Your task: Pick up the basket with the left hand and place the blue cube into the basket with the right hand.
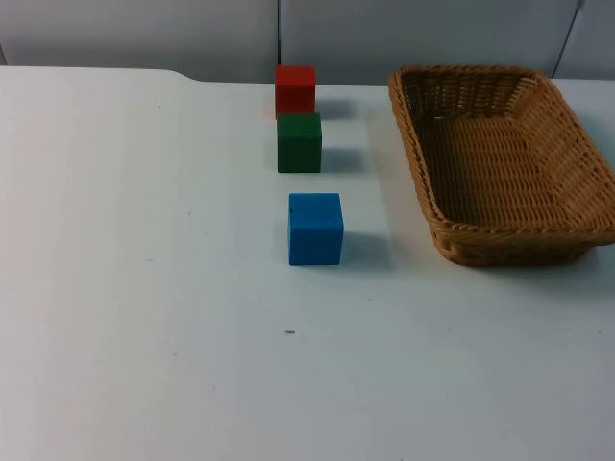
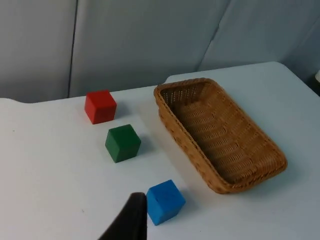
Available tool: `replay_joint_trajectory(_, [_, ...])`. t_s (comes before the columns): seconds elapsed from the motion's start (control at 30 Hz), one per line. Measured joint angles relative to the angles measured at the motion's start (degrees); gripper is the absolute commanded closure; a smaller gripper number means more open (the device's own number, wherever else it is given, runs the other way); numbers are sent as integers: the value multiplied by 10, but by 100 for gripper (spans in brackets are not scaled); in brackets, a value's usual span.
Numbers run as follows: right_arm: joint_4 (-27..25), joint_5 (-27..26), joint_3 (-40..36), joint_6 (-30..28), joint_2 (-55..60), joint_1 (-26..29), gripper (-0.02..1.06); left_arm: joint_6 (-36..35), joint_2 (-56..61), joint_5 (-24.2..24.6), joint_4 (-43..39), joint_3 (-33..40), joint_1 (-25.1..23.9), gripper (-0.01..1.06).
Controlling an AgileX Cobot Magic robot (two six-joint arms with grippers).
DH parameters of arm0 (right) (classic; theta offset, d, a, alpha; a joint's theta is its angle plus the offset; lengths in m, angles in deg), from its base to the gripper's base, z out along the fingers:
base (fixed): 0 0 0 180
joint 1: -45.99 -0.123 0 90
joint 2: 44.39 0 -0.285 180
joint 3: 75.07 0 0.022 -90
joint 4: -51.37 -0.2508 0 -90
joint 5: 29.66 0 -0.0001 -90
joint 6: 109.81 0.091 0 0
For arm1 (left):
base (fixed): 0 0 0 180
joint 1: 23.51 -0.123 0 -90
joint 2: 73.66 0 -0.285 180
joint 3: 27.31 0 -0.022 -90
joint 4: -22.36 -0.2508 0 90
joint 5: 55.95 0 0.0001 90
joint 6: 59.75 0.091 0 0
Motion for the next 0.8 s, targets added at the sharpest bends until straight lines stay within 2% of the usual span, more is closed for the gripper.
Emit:
replay_joint_trajectory(0.4, [0,0,0,0,0,0,0,59,-136,-6,53,-53,1,1])
replay_joint_trajectory(0.63, [0,0,0,0,0,0,0,68,-182,-6,59,-77,2,1])
replay_joint_trajectory(0.8, [0,0,0,0,0,0,0,73,-215,-17,58,-95,38,1])
